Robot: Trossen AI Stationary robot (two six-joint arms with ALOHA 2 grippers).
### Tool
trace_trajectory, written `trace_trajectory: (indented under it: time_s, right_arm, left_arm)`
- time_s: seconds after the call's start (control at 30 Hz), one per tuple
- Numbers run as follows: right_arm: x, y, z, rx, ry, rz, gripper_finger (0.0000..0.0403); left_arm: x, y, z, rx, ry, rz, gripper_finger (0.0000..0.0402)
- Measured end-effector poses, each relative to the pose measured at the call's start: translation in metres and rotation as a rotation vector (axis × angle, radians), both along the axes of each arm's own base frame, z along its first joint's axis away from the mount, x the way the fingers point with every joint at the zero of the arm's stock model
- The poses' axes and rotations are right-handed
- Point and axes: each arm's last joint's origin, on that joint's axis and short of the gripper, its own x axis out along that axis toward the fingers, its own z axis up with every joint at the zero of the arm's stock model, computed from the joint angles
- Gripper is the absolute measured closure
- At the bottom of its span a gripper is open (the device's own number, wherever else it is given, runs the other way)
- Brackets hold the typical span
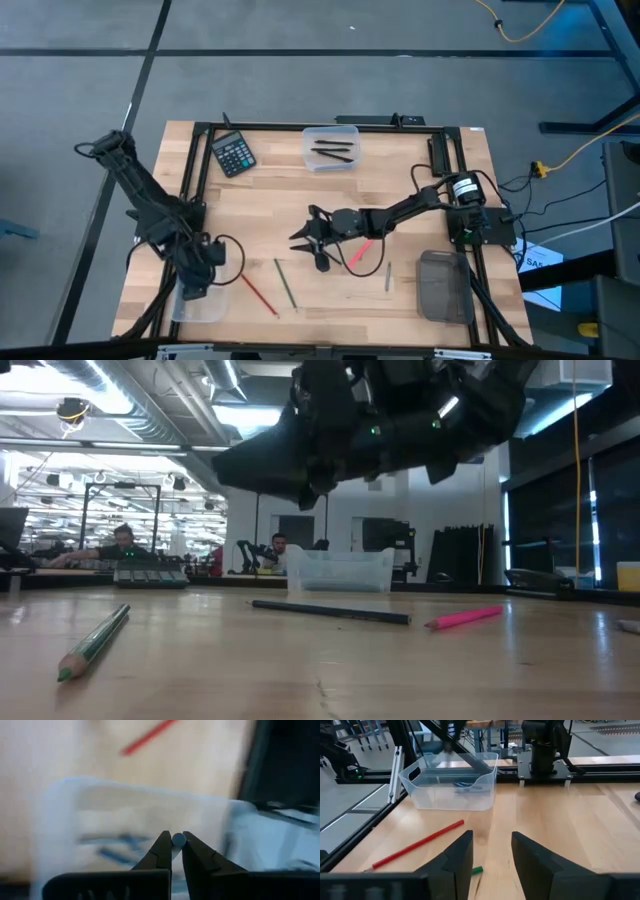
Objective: Sort crayons/erasers/pens/pencils in bins
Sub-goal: Put the left gray crayon into the bottom transparent bin, then put the gray crayon into the bottom transparent bin
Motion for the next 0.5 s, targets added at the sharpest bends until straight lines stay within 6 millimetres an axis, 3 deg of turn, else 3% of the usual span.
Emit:
trace_trajectory:
  time_s: [0.27, 0.5]
  right_arm:
    - [-0.005, -0.003, -0.018, -0.078, 0.177, -0.063, 0.0264]
    - [-0.005, -0.002, -0.018, -0.047, 0.210, -0.075, 0.0264]
  left_arm:
    - [-0.014, 0.001, -0.025, 0.066, 0.068, 0.060, 0.0353]
    - [-0.020, 0.004, -0.037, 0.091, 0.130, 0.062, 0.0312]
